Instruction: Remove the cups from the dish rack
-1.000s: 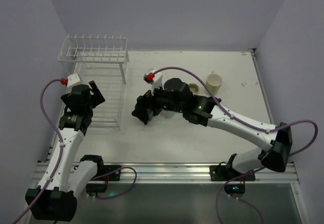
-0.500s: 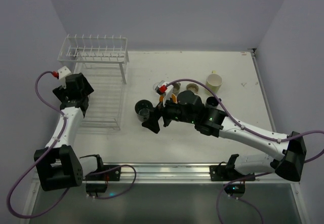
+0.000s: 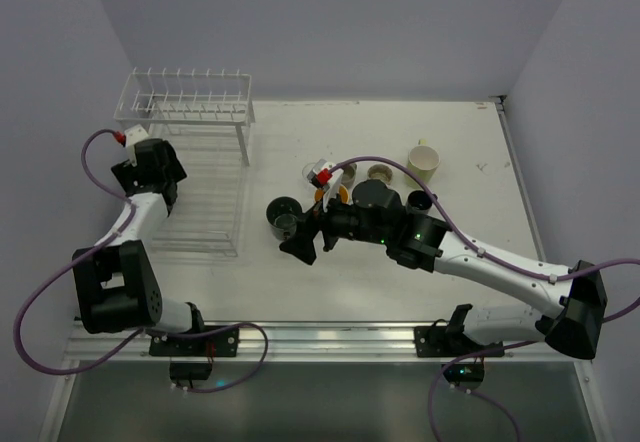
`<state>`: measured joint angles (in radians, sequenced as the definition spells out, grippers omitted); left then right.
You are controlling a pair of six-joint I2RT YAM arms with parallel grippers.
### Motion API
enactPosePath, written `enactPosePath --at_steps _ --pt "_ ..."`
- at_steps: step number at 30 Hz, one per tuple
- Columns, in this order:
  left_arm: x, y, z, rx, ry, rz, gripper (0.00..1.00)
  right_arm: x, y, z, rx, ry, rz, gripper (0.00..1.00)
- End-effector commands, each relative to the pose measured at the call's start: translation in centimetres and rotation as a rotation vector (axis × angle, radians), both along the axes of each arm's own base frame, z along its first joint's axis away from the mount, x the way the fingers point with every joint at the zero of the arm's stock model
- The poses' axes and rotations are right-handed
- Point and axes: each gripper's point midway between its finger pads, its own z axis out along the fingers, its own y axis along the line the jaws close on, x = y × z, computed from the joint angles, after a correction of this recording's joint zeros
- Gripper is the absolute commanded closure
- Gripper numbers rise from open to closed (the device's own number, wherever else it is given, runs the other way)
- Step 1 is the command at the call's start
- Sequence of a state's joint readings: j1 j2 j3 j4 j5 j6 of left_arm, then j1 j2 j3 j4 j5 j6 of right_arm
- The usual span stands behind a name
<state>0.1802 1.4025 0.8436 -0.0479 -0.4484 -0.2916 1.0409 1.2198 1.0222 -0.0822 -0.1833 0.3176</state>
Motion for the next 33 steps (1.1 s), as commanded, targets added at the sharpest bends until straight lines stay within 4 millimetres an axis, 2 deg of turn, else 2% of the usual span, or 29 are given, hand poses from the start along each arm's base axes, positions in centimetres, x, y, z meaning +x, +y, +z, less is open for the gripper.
enactPosePath --at_steps 1,3,6,7,9,10,13,17,18,20,22,23,25,26,28,29,33 --pt "2.6 1.1 2.9 0.043 -0.11 0.001 0.05 -0.5 0.2 2.3 0.072 -0.032 0.025 0.01" --pt "2.9 1.2 2.3 0.043 -0.098 0.003 0.11 -0.5 0.3 2.2 0.072 -0.026 0.026 0.01" --pt "3.0 1.1 1.9 0.038 -0.096 -0.001 0.3 -0.5 0.5 2.0 0.069 -0.024 0.028 0.01" --pt "3.1 1.1 1.9 0.034 -0.098 -0.004 0.41 -0.4 0.5 2.0 0.068 -0.026 0.027 0.01" --pt "2.9 0.7 2.0 0.018 -0.11 -0.009 0.5 -0.3 0.6 2.1 0.069 -0.023 0.024 0.01" --pt "2.8 0.6 2.2 0.014 -0.118 -0.011 0.58 -0.4 0.7 2.3 0.072 -0.023 0.026 0.01" --pt "2.4 -0.1 3.4 -0.02 -0.162 -0.024 0.69 -0.5 0.9 2.8 0.092 -0.011 0.031 0.01" --pt "0.8 -2.0 5.9 -0.107 -0.256 -0.046 0.79 -0.9 1.1 3.7 0.154 0.024 0.035 0.01" --pt "0.4 -3.0 5.8 -0.157 -0.257 -0.069 0.81 -1.0 1.2 3.9 0.174 0.026 0.036 0.01" --pt "-0.6 -4.9 7.2 -0.215 -0.31 -0.137 0.82 -1.1 1.3 4.5 0.21 0.046 0.027 0.01" --pt "-1.5 -6.4 7.8 -0.272 -0.344 -0.184 0.82 -1.0 1.1 4.2 0.23 0.064 0.008 0.01" --pt "-2.6 -7.2 8.5 -0.291 -0.366 -0.213 0.83 -1.0 0.8 4.6 0.256 0.082 -0.01 0.01" --pt "-3.5 -10.0 9.3 -0.374 -0.4 -0.326 0.83 -0.9 0.5 4.8 0.291 0.087 -0.034 0.01" --pt "-4.6 -11.9 10.3 -0.413 -0.437 -0.412 0.83 -0.6 0.2 5.6 0.332 0.091 -0.062 0.01" --pt "-5.8 -13.9 11.5 -0.489 -0.482 -0.483 0.83 -0.4 0.0 5.4 0.349 0.105 -0.087 0.01" --pt "-7.1 -15.9 12.2 -0.538 -0.507 -0.574 0.83 -0.3 0.0 5.9 0.379 0.111 -0.097 0.01" --pt "-9.8 -20.2 13.8 -0.708 -0.576 -0.764 0.83 0.8 -0.9 6.0 0.429 0.119 -0.171 0.03"
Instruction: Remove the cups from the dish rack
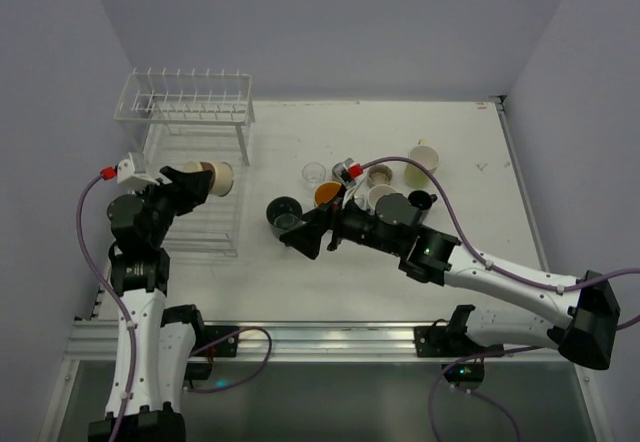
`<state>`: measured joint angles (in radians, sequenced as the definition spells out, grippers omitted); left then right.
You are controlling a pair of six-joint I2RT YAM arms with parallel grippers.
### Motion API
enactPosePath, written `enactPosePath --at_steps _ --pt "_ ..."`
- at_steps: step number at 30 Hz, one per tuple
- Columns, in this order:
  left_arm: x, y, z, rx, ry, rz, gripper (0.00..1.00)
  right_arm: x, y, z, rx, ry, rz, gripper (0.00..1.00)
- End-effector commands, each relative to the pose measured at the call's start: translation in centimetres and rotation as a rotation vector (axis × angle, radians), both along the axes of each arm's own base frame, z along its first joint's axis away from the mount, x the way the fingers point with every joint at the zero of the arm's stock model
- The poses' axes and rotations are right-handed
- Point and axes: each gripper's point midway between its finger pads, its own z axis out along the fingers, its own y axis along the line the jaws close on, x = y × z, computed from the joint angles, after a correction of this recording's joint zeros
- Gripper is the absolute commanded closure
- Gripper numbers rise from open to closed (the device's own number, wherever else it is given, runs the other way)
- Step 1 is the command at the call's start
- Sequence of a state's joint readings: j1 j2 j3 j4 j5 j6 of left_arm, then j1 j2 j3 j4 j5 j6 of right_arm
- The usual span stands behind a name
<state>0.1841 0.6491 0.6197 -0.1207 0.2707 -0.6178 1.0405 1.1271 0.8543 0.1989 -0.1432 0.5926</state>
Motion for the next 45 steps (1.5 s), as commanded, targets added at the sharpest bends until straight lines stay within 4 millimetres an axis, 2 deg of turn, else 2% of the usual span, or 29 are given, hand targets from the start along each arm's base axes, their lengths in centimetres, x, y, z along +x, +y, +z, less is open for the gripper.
enactPosePath --at_steps 1,2,4,6,10,14,17,20,21,25,26,28,31,34,38,39,41,42,43,44,45 --pt "-2.8 -6.1 1.3 -0.244 -0.037 -0.308 0.83 1.4 -1.0 3.6 0.165 -0.015 -0.103 0.04" --pt "-3.2 -6.9 1.9 -0.261 -0.101 -0.359 0.83 1.6 -1.2 4.1 0.197 -0.019 -0.108 0.04" --pt "-4.6 -8.7 2.1 -0.336 -0.121 -0.466 0.83 1.8 -1.3 3.5 0.199 -0.005 -0.096 0.05" --pt "-5.3 -9.6 2.4 -0.353 -0.131 -0.511 0.83 1.9 -1.0 3.4 0.195 -0.009 -0.081 0.05" --pt "-7.2 -12.2 2.8 -0.402 -0.145 -0.632 0.82 3.5 -0.5 2.3 0.166 0.004 -0.098 0.05" --pt "-8.1 -13.7 3.6 -0.415 -0.19 -0.687 0.82 4.5 -0.1 2.0 0.171 0.025 -0.1 0.05" --pt "-8.2 -14.3 3.4 -0.435 -0.195 -0.712 0.82 4.4 0.6 2.1 0.182 0.036 -0.063 0.07" --pt "-8.2 -14.7 2.8 -0.444 -0.186 -0.733 0.82 3.9 1.2 3.2 0.212 0.017 -0.017 0.14" --pt "-8.1 -14.8 2.7 -0.445 -0.184 -0.736 0.82 3.9 1.4 3.5 0.217 0.014 -0.008 0.21" --pt "-8.1 -15.2 2.1 -0.451 -0.178 -0.748 0.8 3.5 2.0 4.4 0.251 0.005 0.031 0.37" --pt "-8.1 -15.3 2.1 -0.452 -0.178 -0.75 0.79 3.4 2.2 5.1 0.282 0.003 0.045 0.38" --pt "-8.3 -15.7 2.0 -0.458 -0.173 -0.765 0.78 3.1 2.6 5.0 0.306 0.017 0.074 0.46" --pt "-8.7 -16.0 2.1 -0.466 -0.174 -0.779 0.71 2.9 2.9 5.4 0.35 0.045 0.09 0.62" --pt "-9.0 -16.0 2.6 -0.464 -0.199 -0.778 0.59 2.9 2.5 5.8 0.389 0.039 0.081 0.69" --pt "-9.2 -16.3 2.3 -0.459 -0.185 -0.801 0.38 2.5 1.6 6.4 0.411 0.019 0.069 1.0" --pt "-9.2 -16.4 2.2 -0.44 -0.192 -0.807 0.27 2.4 1.3 6.1 0.403 0.014 0.066 1.0" --pt "-8.9 -16.4 2.1 -0.402 -0.173 -0.799 0.17 2.1 0.5 5.5 0.341 -0.007 0.047 1.0" --pt "-8.6 -16.2 3.4 -0.323 -0.222 -0.796 0.08 2.2 0.2 4.9 0.303 -0.006 0.032 1.0" --pt "-8.1 -15.9 2.6 -0.295 -0.164 -0.761 0.05 2.3 -0.2 2.6 0.203 0.017 0.009 1.0" --pt "-7.8 -15.7 2.6 -0.256 -0.154 -0.742 0.0 2.1 -1.0 2.5 0.174 0.009 -0.01 1.0" --pt "-7.6 -15.3 4.3 -0.168 -0.21 -0.728 0.0 2.4 -1.6 1.9 0.131 0.012 -0.039 1.0"
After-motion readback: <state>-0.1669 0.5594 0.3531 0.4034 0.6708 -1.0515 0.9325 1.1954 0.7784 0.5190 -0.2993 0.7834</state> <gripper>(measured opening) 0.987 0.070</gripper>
